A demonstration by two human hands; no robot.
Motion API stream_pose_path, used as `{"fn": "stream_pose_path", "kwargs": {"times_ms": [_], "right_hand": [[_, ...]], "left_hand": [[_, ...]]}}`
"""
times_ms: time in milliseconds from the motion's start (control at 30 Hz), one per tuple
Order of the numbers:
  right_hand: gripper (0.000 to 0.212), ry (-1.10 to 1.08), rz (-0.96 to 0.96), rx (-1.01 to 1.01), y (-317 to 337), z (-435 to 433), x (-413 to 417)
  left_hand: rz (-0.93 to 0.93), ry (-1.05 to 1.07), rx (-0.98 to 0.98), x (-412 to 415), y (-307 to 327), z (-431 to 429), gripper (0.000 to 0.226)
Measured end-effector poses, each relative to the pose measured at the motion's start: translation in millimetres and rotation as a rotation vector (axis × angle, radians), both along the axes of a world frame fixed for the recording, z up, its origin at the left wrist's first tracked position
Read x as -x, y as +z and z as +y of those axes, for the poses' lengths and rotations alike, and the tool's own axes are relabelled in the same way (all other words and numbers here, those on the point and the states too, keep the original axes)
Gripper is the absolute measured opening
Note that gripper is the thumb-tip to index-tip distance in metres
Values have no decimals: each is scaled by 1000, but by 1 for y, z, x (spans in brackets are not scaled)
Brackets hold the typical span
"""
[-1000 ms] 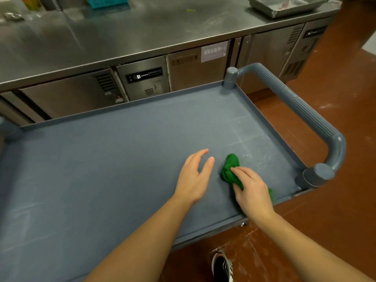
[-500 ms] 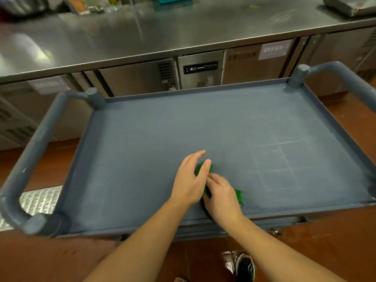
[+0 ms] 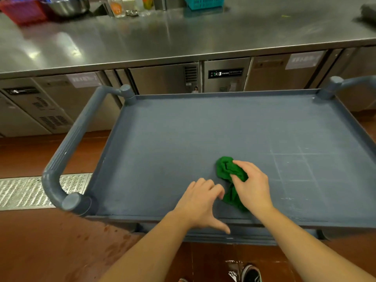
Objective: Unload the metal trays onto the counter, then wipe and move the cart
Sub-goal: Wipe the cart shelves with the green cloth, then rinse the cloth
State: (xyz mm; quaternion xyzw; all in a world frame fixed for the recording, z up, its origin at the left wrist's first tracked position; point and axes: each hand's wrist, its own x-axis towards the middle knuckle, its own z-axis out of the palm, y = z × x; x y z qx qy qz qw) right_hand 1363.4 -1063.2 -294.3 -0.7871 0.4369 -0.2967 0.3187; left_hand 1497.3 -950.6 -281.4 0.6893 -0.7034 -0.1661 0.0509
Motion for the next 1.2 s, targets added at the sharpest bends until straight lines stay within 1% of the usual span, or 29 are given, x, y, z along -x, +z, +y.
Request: {"fn": "stream_pose_path", "kwargs": {"times_ms": [100, 200, 267, 367, 467, 600, 700, 767, 833, 900, 967, 1033, 1100, 1200], "right_hand": [[37, 14, 8, 1, -2, -5, 7], [36, 11, 19, 4, -3, -13, 13], [35, 7, 17, 0, -3, -19, 17], [35, -9, 14, 12, -1, -31, 22], [36, -31, -4, 40, 3, -44, 27], [40, -20, 5, 158, 3, -61, 36], [43, 6, 48, 197, 1, -73, 46], [44, 41, 121, 187, -4, -80, 55], [45, 81, 233, 165, -9, -86, 63], [45, 102, 311, 183, -13, -94, 69], [48, 87, 369, 197, -13, -104, 72], [50, 68, 437, 165, -12, -115, 72], [50, 73, 458, 117, -11, -127, 72], [49, 118, 491, 96, -9, -140, 69]], "left_hand": [[-75, -149, -18, 8, -5, -8, 66], [-59, -207, -45, 12, -9, -15, 57], [-64, -230, -52, 10, -11, -20, 59], [-99, -269, 6, 8, -13, -28, 63], [-73, -236, 79, 10, -18, -34, 62], [-92, -184, 145, 18, -24, -47, 65], [-95, -138, 201, 25, -28, -63, 65], [-77, -96, 236, 29, -30, -77, 65], [-61, -54, 230, 32, -30, -91, 66], [-74, -19, 209, 36, -31, -104, 69], [-91, 9, 183, 38, -31, -116, 72], [-119, 19, 161, 38, -30, -127, 76], [-155, 20, 132, 39, -27, -134, 78], [-206, 56, 86, 38, -21, -140, 80]]}}
